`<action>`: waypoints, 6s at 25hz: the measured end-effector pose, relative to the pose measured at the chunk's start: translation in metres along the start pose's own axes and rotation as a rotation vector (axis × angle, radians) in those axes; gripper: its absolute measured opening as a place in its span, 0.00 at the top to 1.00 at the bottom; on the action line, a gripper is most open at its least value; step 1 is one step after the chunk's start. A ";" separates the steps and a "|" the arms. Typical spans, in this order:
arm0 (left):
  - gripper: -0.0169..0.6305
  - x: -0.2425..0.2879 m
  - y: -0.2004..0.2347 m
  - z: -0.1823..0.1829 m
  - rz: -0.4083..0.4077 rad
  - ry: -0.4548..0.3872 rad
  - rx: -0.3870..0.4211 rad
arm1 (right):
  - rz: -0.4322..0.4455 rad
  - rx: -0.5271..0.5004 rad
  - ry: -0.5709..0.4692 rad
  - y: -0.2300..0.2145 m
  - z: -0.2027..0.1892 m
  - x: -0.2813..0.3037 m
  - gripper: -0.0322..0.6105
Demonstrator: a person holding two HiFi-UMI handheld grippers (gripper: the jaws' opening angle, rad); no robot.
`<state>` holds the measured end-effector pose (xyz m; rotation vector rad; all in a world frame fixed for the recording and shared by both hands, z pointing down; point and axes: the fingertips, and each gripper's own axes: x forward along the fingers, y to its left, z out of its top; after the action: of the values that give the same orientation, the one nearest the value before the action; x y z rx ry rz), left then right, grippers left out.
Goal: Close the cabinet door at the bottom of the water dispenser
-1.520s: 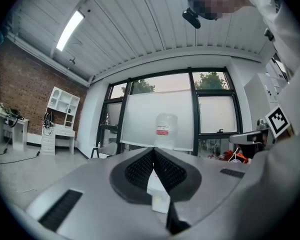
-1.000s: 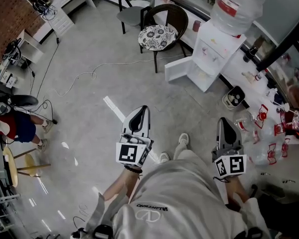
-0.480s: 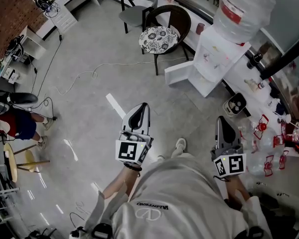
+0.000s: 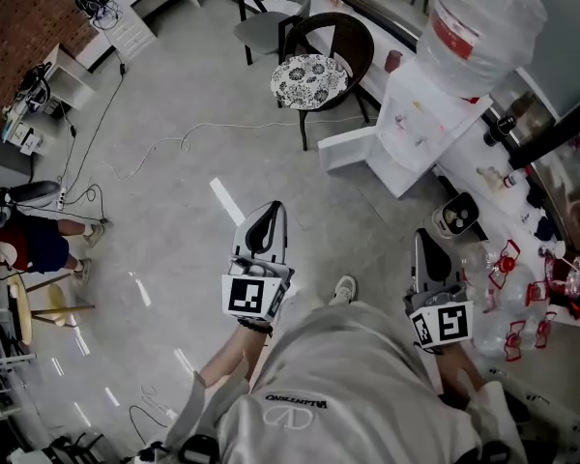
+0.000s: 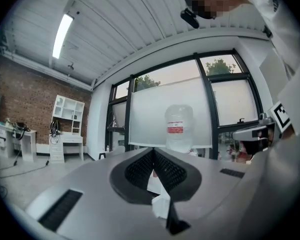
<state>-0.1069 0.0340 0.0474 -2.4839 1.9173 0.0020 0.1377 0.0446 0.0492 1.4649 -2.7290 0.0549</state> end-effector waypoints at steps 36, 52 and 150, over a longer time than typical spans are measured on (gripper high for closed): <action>0.96 0.160 0.135 -0.032 -0.232 0.067 -0.070 | -0.115 -0.011 0.051 0.016 0.000 0.218 0.92; 0.96 0.242 0.103 -0.241 -0.356 0.046 -0.018 | -0.018 -0.018 0.007 -0.024 -0.206 0.303 0.92; 0.69 0.334 -0.035 -0.767 -0.593 -0.024 0.021 | -0.229 0.012 0.085 -0.102 -0.852 0.361 0.75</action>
<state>0.0111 -0.2835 0.8130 -2.9069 1.0966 0.0097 0.0420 -0.2678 0.9213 1.7243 -2.4819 0.1221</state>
